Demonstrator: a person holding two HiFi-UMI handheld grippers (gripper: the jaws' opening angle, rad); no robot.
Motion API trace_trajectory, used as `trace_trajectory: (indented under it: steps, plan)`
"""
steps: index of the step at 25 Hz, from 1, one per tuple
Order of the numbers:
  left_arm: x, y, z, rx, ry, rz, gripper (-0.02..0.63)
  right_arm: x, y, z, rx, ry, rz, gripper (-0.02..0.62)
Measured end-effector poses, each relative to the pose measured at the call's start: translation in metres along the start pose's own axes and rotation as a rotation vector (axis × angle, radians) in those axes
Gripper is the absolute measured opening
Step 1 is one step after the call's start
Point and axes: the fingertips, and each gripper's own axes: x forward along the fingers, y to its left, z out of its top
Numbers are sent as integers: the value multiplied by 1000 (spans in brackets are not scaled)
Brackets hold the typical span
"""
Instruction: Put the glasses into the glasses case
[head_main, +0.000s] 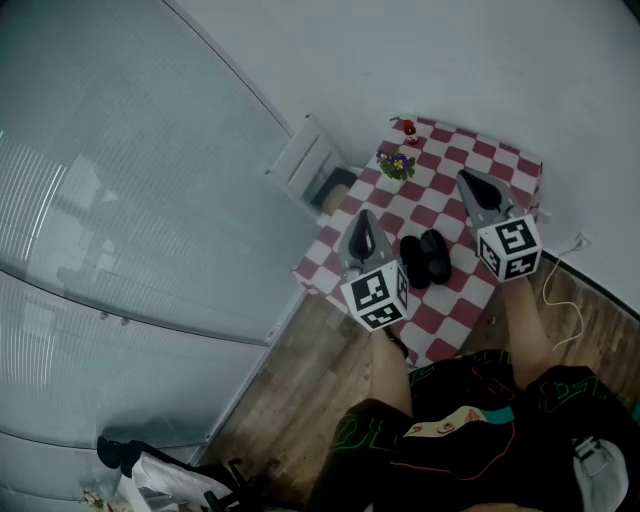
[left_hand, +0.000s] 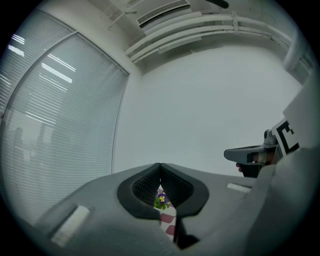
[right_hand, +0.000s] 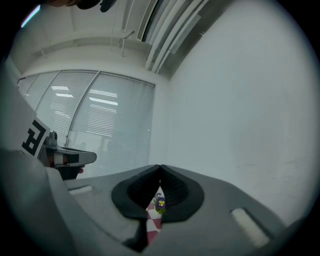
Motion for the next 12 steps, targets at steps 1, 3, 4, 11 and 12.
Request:
trace_trajectory:
  steps: [1,3,4,11,12]
  plan:
    - [1,-1,0,1,-1,-2,8,0,-1,1,-2,-2,1,3]
    - [2,-2,1,4,-3,-7,8,0,-2,2,-4,-7,1,3]
    - [3,-3,0,6,-4,-9,8,0,-2,2,-4,-9,0,3]
    - [5,-3,-10,-25,17,-15,8,3,-6,1,-15,-16,-21,3]
    - [5,-3,-10,-30,17,-15,8,4,-7,2,-20,-19,-30,3]
